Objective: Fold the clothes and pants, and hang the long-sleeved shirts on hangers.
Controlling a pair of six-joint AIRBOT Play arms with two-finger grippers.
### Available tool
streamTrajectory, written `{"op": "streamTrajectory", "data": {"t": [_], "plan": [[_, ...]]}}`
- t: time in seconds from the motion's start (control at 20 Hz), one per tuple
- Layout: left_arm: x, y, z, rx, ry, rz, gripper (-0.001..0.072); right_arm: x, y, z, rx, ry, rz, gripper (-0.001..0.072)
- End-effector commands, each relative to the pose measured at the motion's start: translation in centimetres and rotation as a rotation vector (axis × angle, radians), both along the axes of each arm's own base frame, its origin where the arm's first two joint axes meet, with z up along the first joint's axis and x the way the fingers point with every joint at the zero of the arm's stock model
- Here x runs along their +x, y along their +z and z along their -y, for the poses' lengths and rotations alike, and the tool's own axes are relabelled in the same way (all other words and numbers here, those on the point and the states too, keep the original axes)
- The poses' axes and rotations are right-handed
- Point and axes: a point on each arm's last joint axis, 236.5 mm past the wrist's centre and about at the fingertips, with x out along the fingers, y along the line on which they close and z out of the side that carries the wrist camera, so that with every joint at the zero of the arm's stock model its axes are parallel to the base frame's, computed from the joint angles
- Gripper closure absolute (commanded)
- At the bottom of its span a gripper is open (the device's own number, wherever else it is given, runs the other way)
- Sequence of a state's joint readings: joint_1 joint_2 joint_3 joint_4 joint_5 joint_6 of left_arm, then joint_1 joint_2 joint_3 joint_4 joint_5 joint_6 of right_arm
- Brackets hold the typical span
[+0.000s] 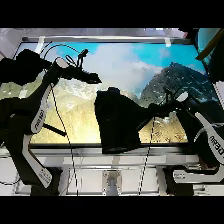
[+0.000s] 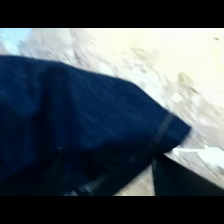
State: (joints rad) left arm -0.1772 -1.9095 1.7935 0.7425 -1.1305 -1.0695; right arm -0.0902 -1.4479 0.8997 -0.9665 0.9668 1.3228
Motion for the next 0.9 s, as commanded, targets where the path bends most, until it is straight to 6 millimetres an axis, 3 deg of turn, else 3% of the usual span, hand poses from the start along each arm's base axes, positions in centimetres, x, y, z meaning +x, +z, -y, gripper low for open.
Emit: {"op": "streamTrajectory", "data": {"t": [0.0, 0.05, 0.25, 0.35, 0.5, 0.65, 0.85], "plan": [[-0.2, -0.6, 0.0, 0.008, 0.001, -0.021, 0.0319, 2.5, 0.1, -1.1, 0.069, -0.049, 0.085, 0.051], [-0.2, -0.6, 0.0, 0.003, 0.014, -0.035, 0.0318, 3.4, 0.4, -0.6, 0.056, -0.075, 0.117, 0.0695], [0.4, -0.6, -1.4, 0.009, 0.039, -0.034, 0.0318, 9.3, 3.7, 1.2, 0.01, -0.146, 0.282, 0.07], [0.3, -0.6, -1.7, 0.006, 0.05, -0.051, 0.0317, 11.6, 5.0, 0.4, 0.037, -0.101, 0.283, 0.07], [-1.1, -1.6, -2.0, 0.056, 0.0, -0.083, 0.0317, 13.8, 5.0, -1.7, 0.092, -0.004, 0.238, 0.07], [-1.2, -3.4, -3.9, 0.176, -0.003, -0.081, 0.0317, 16.6, 5.6, -3.7, 0.094, 0.046, 0.283, 0.07], [-0.5, -4.9, -3.5, 0.182, 0.029, -0.092, 0.0316, 18.9, 8.7, -3.2, 0.034, 0.083, 0.38, 0.0699]]}}
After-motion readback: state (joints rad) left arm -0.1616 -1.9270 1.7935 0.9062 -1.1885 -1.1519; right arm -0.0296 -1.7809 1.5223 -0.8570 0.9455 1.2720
